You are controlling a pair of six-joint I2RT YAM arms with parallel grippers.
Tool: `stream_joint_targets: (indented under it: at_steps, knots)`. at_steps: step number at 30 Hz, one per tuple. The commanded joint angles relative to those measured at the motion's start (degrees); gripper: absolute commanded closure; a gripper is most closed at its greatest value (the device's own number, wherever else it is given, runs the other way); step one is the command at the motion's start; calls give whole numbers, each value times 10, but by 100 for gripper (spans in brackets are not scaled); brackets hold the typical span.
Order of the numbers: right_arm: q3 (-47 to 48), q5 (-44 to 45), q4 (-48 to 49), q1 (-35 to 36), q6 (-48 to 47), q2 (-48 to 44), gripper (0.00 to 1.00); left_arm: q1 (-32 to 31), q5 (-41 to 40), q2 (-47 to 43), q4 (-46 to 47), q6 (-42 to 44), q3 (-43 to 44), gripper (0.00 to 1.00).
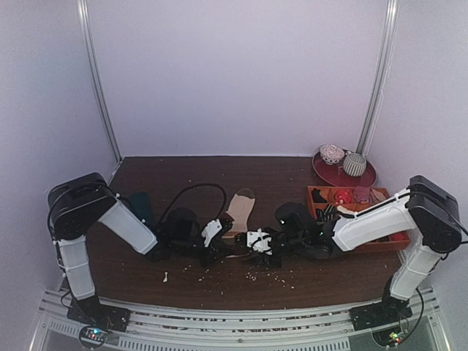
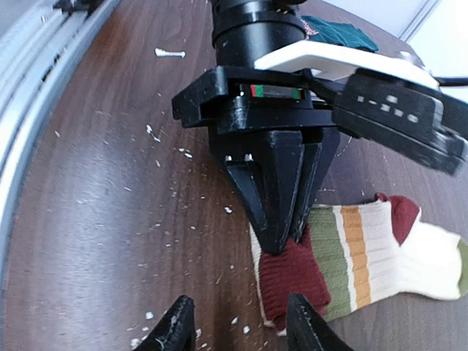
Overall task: Roll the socks
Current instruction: Roll a pair of socks at the center of the board.
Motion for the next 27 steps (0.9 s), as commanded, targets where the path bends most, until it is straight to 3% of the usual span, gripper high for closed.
stream_joint_targets:
  at_steps: [1, 22, 27]
  knots:
    - [37, 46, 16, 9, -99, 36, 57, -4, 3, 58, -177, -17, -31, 92]
    - [81, 139, -37, 3, -99, 137, 63, -3, 12, 62, -178, -17, -29, 92]
    - [89, 165, -66, -3, -83, 158, 72, -2, 26, 52, -168, -15, -35, 90]
